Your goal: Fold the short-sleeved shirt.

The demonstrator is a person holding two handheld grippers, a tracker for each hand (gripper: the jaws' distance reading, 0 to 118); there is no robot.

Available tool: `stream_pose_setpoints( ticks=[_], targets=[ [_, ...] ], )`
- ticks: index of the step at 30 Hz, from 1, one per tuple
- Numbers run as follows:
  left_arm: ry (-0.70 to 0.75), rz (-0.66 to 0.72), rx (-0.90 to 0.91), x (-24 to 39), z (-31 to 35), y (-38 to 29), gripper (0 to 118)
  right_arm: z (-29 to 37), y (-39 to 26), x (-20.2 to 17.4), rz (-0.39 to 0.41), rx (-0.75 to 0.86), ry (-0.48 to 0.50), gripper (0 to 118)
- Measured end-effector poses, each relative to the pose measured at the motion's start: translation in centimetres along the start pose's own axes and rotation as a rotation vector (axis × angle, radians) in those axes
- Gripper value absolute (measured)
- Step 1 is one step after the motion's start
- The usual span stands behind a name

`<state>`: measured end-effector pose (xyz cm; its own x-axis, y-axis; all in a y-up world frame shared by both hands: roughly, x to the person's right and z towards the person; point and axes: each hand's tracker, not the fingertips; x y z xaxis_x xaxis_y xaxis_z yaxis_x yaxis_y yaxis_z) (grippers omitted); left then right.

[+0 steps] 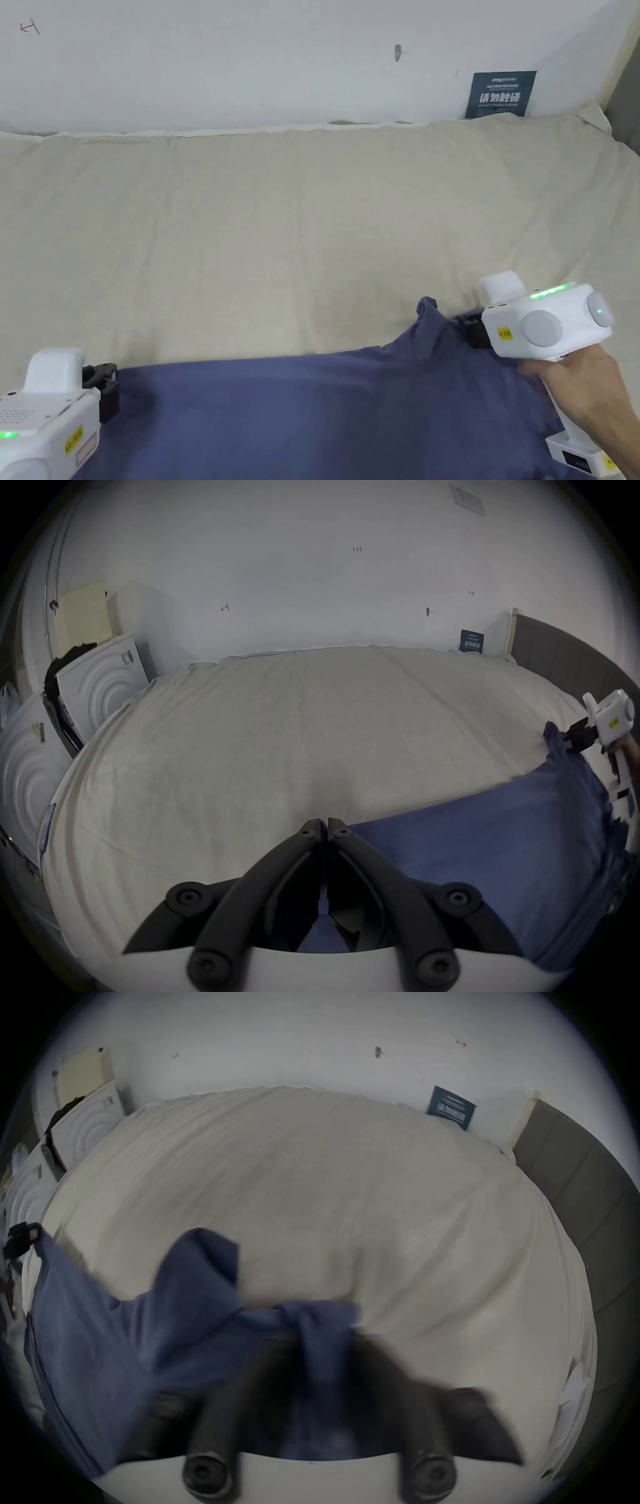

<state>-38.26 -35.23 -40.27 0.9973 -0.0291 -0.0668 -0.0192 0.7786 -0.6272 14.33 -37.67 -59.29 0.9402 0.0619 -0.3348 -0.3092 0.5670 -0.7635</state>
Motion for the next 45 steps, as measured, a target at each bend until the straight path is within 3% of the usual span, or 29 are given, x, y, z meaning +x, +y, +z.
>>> stream_pose_setpoints(
  ticks=[2,7,11,20,23,25,28,30,32,35,36,37,39,40,42,45],
  targets=[
    [-0.013,0.018,-0.001,-0.2,0.4,0.1,2,1.6,-0.4,-0.4,0.135,0.06,-0.094,0],
    [-0.034,0.066,0.045,-0.9,4.0,0.7,2,9.1,-2.0,2.3,-0.143,0.231,0.013,0],
    [-0.067,0.099,0.126,-1.1,9.4,0.8,2,17.4,-5.1,1.3,-0.102,0.361,-0.019,0],
    [-0.066,0.114,0.18,-0.2,21.5,-4.3,2,31.7,-18.6,-3.3,-0.151,0.473,0.025,0],
    [-0.079,0.211,0.166,-0.3,24.4,-8.0,2,31.5,-23.8,-3.8,-0.123,0.454,0.011,0],
    [-0.116,0.256,0.132,-0.4,25.2,-10.4,2,30.8,-26.6,-4.3,-0.151,0.414,0.007,0],
    [-0.082,0.229,0.084,0.0,25.5,-13.8,2,29.3,-30.1,-4.9,-0.225,0.333,0.026,0],
    [-0.067,0.203,0.053,0.5,25.2,-15.9,2,27.4,-31.2,-5.2,-0.2,0.289,0.002,0],
    [-0.05,0.153,-0.006,0.3,23.1,-18.1,2,25.9,-32.0,-5.5,-0.231,0.203,-0.008,0],
    [-0.054,0.253,-0.047,0.2,22.1,-19.7,2,24.6,-32.8,-6.2,-0.253,0.165,-0.013,2],
    [-0.039,0.28,-0.046,-0.2,21.6,-20.1,11,24.4,-33.0,-6.4,-0.247,0.171,-0.016,15],
    [-0.028,0.271,-0.045,-0.1,21.5,-20.3,34,24.5,-33.0,-6.7,-0.243,0.162,-0.018,38],
    [-0.012,0.278,-0.039,-0.1,21.7,-20.3,112,25.4,-32.9,-7.2,-0.219,0.178,-0.066,100],
    [-0.008,0.276,-0.038,-0.2,21.9,-20.3,118,26.2,-32.7,-7.6,-0.2,0.202,-0.101,105],
    [0.008,0.282,0.085,-0.5,23.6,-20.0,118,28.9,-32.2,-8.6,-0.157,0.341,-0.122,105],
    [0.048,0.314,0.143,-0.7,26.2,-18.5,118,31.5,-30.9,-9.6,-0.162,0.437,-0.139,105]
  ],
)
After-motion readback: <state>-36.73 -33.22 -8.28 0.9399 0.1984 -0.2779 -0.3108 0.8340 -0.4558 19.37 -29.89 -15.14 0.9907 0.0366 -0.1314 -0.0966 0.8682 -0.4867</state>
